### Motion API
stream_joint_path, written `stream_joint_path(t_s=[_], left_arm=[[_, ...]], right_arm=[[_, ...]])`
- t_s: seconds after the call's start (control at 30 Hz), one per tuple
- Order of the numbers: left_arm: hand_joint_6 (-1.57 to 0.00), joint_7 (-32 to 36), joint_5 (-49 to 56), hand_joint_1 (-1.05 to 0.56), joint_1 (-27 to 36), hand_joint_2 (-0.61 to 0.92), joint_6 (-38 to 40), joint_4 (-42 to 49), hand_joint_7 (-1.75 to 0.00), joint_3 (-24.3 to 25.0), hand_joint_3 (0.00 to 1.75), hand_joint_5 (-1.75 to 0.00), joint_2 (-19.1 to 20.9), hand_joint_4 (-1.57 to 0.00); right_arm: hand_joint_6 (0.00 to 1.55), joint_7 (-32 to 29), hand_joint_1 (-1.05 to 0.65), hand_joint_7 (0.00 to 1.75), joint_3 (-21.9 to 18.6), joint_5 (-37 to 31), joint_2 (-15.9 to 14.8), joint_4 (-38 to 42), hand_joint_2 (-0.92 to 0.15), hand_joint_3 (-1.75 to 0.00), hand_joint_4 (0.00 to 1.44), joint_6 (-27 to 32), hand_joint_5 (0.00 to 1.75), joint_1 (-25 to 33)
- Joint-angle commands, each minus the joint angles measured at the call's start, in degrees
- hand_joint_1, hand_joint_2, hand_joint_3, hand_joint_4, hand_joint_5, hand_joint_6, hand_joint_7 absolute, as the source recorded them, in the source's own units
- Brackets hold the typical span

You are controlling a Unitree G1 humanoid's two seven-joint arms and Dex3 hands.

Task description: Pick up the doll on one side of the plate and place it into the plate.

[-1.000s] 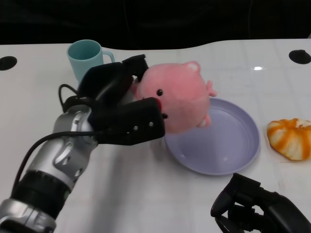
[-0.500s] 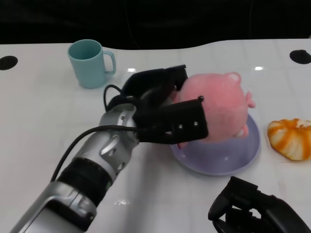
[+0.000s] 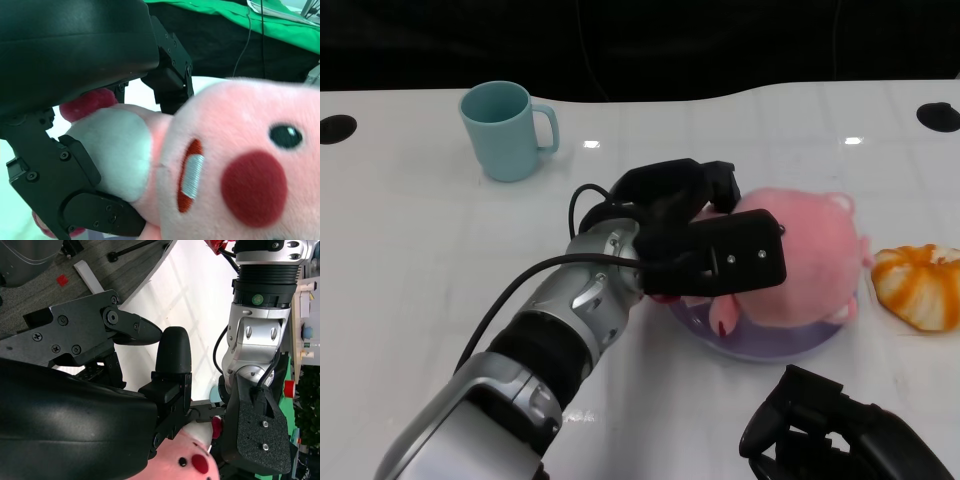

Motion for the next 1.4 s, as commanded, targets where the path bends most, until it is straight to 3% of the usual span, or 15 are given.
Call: stream_joint_path(t_s=[0.03, 0.07, 0.17, 0.27, 0.37, 0.73, 1.03, 1.23, 1.27, 1.33, 1.4], left_arm=[[-0.70, -3.2, -0.1, -0.34, -2.4, 0.86, -1.7, 0.4, -0.36, -0.9, 0.32, -1.34, 1.1, -0.56], [-0.59, -4.8, 0.3, -0.46, -2.6, 0.89, -1.7, 0.1, -0.21, -1.5, 0.36, -1.03, 1.5, -0.42], [-0.29, -8.5, 1.4, -0.72, -2.5, 0.92, -2.3, -1.6, -0.04, -3.3, 0.47, -0.49, 3.1, -0.08], [-0.09, -9.0, 2.8, -0.84, -2.1, 0.92, -3.1, -3.3, -0.02, -4.7, 0.55, -0.11, 4.3, -0.01], [-0.01, -8.4, 3.4, -0.89, -1.5, 0.92, -3.5, -4.9, 0.00, -5.3, 0.59, -0.01, 5.1, 0.00], [0.00, -9.1, 2.0, -0.92, 2.8, 0.92, -5.6, -15.8, 0.00, -3.4, 0.59, 0.00, 10.3, 0.00], [-0.01, -14.8, -3.7, -0.89, 11.0, 0.92, -5.8, -30.3, 0.00, 1.9, 0.54, 0.00, 16.3, -0.01], [-0.15, -18.3, -10.0, -0.80, 17.6, 0.92, -5.6, -39.0, -0.08, 6.8, 0.44, -0.08, 18.9, -0.11], [-0.17, -18.4, -12.1, -0.77, 19.4, 0.92, -5.9, -40.6, -0.09, 8.1, 0.39, -0.13, 18.9, -0.12], [-0.22, -18.5, -16.2, -0.58, 22.4, 0.92, -6.4, -42.8, -0.13, 10.6, 0.19, -0.54, 18.3, -0.04], [-0.26, -18.6, -19.4, -0.40, 25.1, 0.90, -6.5, -45.1, -0.15, 12.6, 0.09, -0.75, 17.9, -0.01]], right_arm=[[0.44, 0.1, -0.20, 1.71, -0.5, 1.0, -0.2, -0.4, -0.81, -0.71, 0.66, 0.1, 1.75, 0.2], [0.44, 0.2, -0.20, 1.71, -0.7, 1.3, -0.1, -0.4, -0.81, -0.71, 0.66, 0.2, 1.75, 0.3], [0.44, 0.0, -0.20, 1.71, -0.7, 1.4, -0.3, -0.7, -0.81, -0.72, 0.66, 0.7, 1.75, 0.2], [0.43, 0.0, -0.20, 1.70, -0.9, 1.6, -0.3, -0.7, -0.81, -0.72, 0.65, 0.9, 1.75, 0.2], [0.43, 0.0, -0.19, 1.70, -1.1, 1.3, -0.5, -0.5, -0.81, -0.72, 0.65, 0.6, 1.75, 0.1], [0.43, 1.0, -0.20, 1.71, -2.4, 1.9, -0.6, 0.5, -0.82, -0.72, 0.65, -0.2, 1.75, -0.1], [0.43, 1.5, -0.20, 1.71, -2.8, 1.3, -0.8, 1.4, -0.82, -0.72, 0.66, -1.1, 1.75, -0.4], [0.43, 1.8, -0.20, 1.71, -3.2, 1.4, -1.0, 1.9, -0.81, -0.72, 0.66, -1.6, 1.75, -0.4], [0.43, 1.9, -0.20, 1.71, -3.3, 1.6, -1.0, 2.0, -0.81, -0.72, 0.66, -1.6, 1.75, -0.4], [0.43, 2.1, -0.20, 1.70, -3.5, 2.1, -1.0, 2.0, -0.82, -0.72, 0.65, -1.2, 1.75, -0.4], [0.43, 2.3, -0.20, 1.70, -3.7, 2.2, -1.1, 2.0, -0.82, -0.71, 0.65, -1.2, 1.75, -0.5]])
